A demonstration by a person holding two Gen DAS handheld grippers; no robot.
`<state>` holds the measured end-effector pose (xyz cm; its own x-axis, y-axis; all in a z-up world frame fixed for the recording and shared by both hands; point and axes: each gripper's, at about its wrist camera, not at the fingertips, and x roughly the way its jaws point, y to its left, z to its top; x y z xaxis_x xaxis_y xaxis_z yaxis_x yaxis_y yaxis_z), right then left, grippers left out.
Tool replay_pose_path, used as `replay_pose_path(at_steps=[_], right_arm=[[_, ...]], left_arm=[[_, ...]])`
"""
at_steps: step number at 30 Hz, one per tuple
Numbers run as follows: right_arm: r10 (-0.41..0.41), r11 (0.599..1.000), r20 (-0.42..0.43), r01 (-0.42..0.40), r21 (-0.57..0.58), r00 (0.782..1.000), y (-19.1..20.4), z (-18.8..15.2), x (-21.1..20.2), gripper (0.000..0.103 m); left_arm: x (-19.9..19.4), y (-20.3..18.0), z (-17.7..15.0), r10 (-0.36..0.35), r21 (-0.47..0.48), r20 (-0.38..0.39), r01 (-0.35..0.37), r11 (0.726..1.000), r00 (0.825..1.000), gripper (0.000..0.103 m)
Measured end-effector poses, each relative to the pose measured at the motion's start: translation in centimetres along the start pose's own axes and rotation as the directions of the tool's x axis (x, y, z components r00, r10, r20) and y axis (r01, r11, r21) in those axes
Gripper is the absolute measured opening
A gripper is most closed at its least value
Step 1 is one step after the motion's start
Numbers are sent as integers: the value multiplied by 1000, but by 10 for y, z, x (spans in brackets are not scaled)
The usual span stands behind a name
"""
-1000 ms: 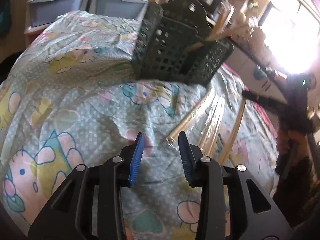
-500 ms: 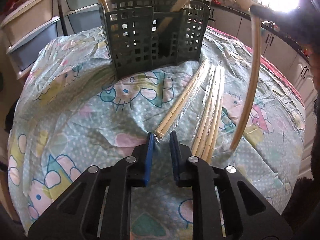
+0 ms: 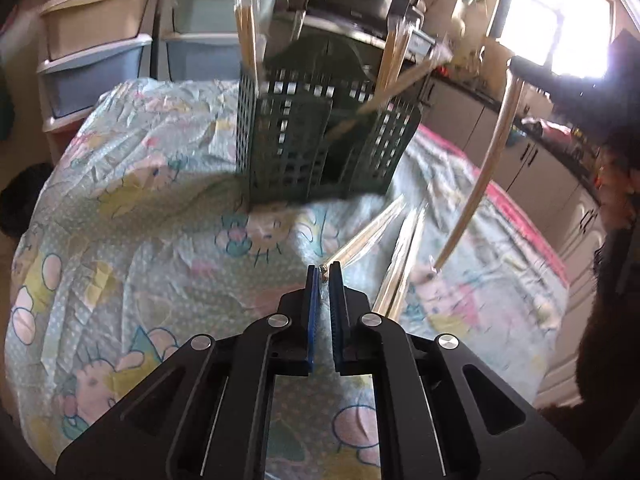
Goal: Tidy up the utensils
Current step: 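Lift the held chopsticks and carry both tools above the caddy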
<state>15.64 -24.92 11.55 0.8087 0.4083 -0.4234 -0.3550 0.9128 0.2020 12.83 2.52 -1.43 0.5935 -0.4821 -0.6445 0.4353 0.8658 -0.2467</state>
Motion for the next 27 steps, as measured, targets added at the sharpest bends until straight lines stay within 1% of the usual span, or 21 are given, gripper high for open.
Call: replay_pose_path(at_steps=[3, 5, 9, 16, 27], right_arm=[[2, 1000, 21, -2, -21, 1000, 4, 7, -5, 2], [-1, 1000, 27, 1, -25, 1000, 7, 9, -6, 2], [5, 999, 40, -4, -33, 999, 10, 16, -7, 2], [19, 998, 88, -14, -64, 996, 20, 32, -14, 2], [33, 994, 171, -15, -104, 985, 30, 65, -28, 2]], left_arm=[[-13, -3, 11, -28, -12, 59, 29, 1000, 998, 2], [-22, -7, 21, -21, -9, 93, 22, 1000, 995, 2], [-33, -11, 36, -24, -4, 136, 25, 1000, 990, 2], [-61, -22, 68, -29, 14, 242, 27, 1000, 970, 2], [-92, -32, 114, -33, 26, 344, 26, 999, 939, 2]])
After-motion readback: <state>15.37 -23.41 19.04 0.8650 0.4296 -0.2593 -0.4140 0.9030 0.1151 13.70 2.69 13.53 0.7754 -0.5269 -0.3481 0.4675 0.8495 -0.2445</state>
